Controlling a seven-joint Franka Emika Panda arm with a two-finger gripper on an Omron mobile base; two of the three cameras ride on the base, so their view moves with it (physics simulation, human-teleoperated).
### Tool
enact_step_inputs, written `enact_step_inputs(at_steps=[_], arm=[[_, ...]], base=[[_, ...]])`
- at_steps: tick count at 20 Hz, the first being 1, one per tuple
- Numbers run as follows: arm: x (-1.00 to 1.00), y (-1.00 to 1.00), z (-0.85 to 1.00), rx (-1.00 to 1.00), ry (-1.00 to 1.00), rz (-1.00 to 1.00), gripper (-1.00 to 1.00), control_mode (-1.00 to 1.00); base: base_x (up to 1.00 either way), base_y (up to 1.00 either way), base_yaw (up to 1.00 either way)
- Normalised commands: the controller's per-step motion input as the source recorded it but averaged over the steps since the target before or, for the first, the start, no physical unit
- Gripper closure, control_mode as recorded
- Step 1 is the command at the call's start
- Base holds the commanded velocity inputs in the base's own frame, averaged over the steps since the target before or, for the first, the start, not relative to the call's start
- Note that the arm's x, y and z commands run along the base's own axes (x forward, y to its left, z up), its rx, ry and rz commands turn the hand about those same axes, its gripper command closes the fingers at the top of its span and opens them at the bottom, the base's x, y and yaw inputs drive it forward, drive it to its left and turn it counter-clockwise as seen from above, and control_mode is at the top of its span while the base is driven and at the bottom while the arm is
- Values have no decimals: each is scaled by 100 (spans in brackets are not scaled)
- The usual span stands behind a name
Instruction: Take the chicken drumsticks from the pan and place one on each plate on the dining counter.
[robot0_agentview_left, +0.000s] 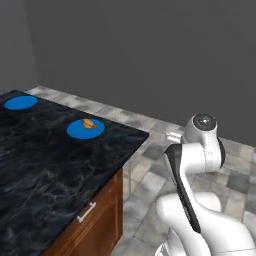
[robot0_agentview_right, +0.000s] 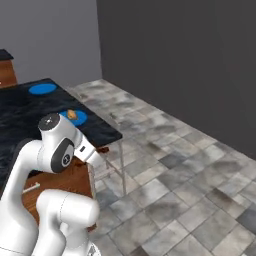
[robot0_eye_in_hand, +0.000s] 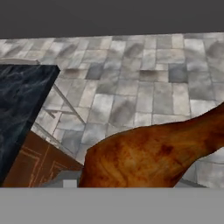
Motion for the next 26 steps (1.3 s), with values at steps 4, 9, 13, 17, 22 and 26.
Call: enact_step_inputs(at_steps=[4, 9, 13, 17, 22, 26], arm=[[0, 0, 0, 0, 0, 0, 100, 100], [0, 0, 0, 0, 0, 0, 100, 100], [0, 0, 0, 0, 0, 0, 100, 100], [0, 0, 0, 0, 0, 0, 100, 100], [0, 0, 0, 0, 0, 0, 100, 100], [0, 0, 0, 0, 0, 0, 100, 100]], base=[[93, -95, 46], [62, -97, 49], [42, -98, 51], [31, -95, 55], [27, -88, 61], [23, -83, 65]])
